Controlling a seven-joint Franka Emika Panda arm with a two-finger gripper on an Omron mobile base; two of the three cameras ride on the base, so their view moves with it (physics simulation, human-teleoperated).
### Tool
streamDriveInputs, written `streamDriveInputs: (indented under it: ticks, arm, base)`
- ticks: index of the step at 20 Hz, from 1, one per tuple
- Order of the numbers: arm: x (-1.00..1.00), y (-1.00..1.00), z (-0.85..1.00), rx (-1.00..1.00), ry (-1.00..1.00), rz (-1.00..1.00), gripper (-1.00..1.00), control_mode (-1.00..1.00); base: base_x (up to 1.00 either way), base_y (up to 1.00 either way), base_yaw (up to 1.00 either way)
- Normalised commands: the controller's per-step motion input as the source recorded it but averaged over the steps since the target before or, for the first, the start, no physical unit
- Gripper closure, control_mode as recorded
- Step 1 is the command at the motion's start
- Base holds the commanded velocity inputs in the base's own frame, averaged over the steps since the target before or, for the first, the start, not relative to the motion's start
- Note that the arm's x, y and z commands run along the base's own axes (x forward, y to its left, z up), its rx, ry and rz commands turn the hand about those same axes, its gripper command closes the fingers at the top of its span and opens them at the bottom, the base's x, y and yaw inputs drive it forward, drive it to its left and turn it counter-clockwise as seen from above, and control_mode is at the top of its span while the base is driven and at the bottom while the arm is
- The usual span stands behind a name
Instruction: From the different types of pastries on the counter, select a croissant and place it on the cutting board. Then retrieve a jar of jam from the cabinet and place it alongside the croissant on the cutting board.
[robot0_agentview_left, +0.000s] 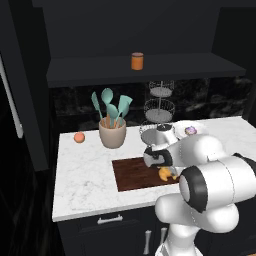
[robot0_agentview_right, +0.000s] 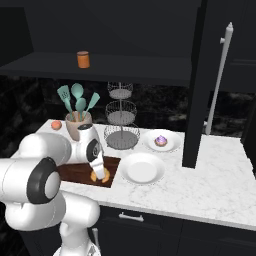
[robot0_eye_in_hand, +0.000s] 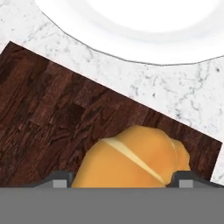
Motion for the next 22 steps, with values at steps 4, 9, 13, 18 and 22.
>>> streamDriveInputs:
  ticks: [4,9,13,18,22]
  arm:
    - [0.27,0.0,-0.13,0.0,0.0,-0.03,1.0,-1.0]
    - [0.02,0.0,-0.37,0.0,-0.01,0.0,1.0,-1.0]
    - [0.0,0.0,-0.34,0.0,-0.05,0.0,1.0,-1.0]
    - [0.0,0.0,-0.32,0.0,-0.05,0.0,1.0,-1.0]
    - [0.0,0.0,-0.31,0.0,-0.05,0.0,-1.0,-1.0]
  base:
    - [0.0,0.0,0.0]
    - [0.0,0.0,0.0]
    - [0.0,0.0,0.0]
    - [0.0,0.0,0.0]
    - [0.0,0.0,0.0]
